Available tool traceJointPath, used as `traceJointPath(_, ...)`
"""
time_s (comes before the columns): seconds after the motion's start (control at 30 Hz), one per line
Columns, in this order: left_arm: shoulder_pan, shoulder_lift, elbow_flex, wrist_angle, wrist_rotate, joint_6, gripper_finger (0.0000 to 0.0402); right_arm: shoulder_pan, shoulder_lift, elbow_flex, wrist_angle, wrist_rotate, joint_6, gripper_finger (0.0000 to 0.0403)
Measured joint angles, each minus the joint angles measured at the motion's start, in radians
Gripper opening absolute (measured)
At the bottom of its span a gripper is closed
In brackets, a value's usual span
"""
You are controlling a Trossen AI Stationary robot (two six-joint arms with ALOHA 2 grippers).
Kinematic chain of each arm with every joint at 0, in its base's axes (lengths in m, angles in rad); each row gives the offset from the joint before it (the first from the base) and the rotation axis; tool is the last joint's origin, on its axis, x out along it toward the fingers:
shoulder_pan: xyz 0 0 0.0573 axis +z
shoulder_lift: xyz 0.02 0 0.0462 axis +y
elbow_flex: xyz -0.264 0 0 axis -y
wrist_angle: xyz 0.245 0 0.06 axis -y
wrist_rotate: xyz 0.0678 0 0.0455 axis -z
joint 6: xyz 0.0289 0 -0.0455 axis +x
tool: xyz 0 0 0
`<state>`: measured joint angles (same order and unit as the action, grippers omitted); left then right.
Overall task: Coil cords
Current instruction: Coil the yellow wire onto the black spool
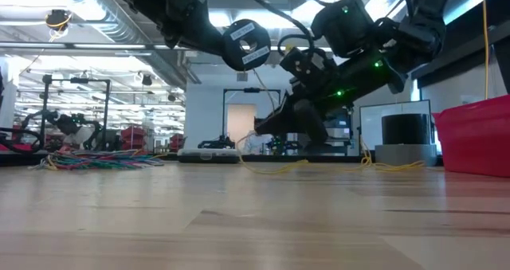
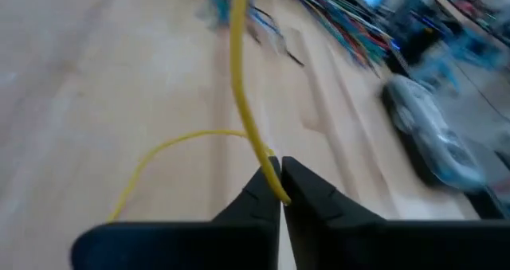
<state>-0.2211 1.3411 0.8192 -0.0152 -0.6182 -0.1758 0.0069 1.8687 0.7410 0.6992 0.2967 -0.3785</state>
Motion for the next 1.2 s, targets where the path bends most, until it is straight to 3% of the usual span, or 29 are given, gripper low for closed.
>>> traceJointPath(0.1,-0.008,0.0,0.0,-0.031,0.0,-0.008,0.0,0.0,-0.041,0.0,-0.097,0.085,0.037,0.0016)
traceJointPath(0.17,-0.013,0.0,0.0,-0.061,-0.002,-0.009,0.0,0.0,-0.094,0.001,-0.204,0.085,0.082,0.0008)
traceJointPath(0.33,0.0,0.001,0.0,-0.11,-0.002,-0.03,0.0,0.0,-0.259,0.001,-0.49,-0.01,0.31,0.0012)
traceJointPath(0.47,0.03,0.008,0.0,-0.112,-0.001,-0.06,0.0,-0.001,-0.372,0.001,-0.592,-0.108,0.481,0.0007)
traceJointPath(0.7,0.058,0.08,0.0,-0.094,0.002,-0.051,0.0,-0.012,-0.476,0.0,-0.589,-0.206,0.61,0.0009)
traceJointPath(1.2,0.077,0.127,0.0,-0.033,0.0,0.036,0.0,-0.092,-0.482,0.0,-0.426,-0.43,0.743,0.0011)
